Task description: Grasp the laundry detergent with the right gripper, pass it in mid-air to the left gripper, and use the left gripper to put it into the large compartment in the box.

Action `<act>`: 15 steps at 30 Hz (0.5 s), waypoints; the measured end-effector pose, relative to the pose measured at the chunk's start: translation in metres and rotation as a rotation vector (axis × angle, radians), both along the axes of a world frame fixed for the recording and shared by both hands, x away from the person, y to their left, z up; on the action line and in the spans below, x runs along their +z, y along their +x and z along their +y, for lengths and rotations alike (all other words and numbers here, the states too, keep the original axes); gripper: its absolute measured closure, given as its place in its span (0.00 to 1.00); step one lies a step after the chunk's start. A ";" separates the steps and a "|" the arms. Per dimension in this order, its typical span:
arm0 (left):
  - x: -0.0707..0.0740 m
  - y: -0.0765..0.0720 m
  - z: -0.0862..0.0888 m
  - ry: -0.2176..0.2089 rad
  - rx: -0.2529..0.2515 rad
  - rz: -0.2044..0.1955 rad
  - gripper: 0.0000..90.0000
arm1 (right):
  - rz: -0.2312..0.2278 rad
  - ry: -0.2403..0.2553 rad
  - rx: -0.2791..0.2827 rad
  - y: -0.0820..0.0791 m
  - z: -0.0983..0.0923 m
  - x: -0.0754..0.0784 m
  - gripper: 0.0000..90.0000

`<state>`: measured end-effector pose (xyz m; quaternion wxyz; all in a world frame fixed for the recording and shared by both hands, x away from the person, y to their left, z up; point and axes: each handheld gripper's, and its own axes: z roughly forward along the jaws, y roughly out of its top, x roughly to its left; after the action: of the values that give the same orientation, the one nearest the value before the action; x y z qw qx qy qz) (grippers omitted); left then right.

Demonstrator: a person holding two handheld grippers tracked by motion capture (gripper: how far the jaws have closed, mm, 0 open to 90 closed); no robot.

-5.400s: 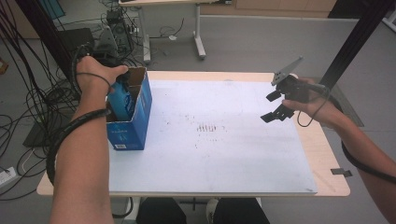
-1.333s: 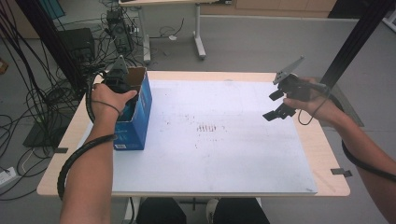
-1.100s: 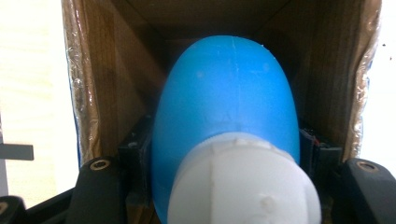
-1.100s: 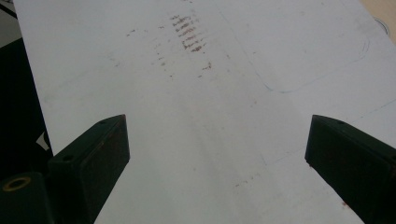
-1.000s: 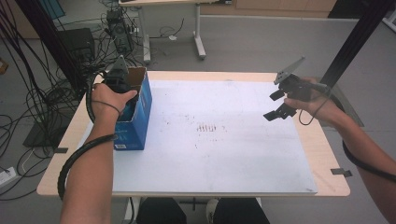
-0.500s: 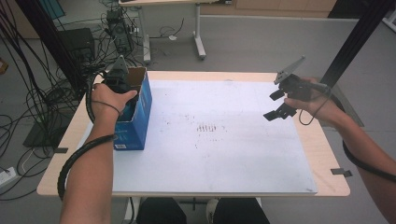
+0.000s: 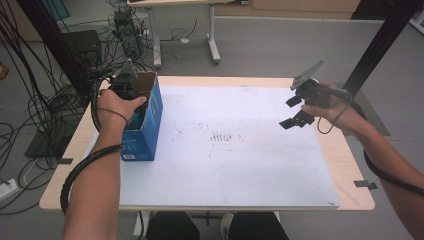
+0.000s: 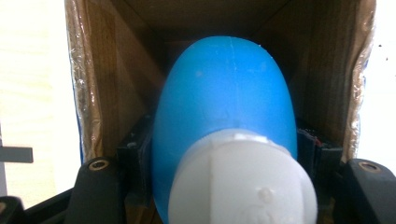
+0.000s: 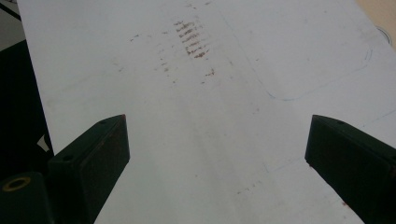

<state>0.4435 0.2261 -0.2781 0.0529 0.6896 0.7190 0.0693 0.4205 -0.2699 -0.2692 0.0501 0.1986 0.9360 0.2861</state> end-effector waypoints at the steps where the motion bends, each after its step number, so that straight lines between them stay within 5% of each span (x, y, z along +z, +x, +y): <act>1: 0.000 0.000 0.000 0.000 -0.001 0.000 0.39 | 0.001 0.000 0.000 0.000 0.000 0.000 0.07; 15: 0.022 -0.007 -0.007 0.029 -0.024 -0.024 0.33 | -0.015 0.004 0.008 -0.001 0.004 0.004 0.07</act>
<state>0.4370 0.2192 -0.2559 0.0524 0.6981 0.7087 0.0876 0.4194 -0.2659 -0.2649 0.0556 0.1929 0.9358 0.2898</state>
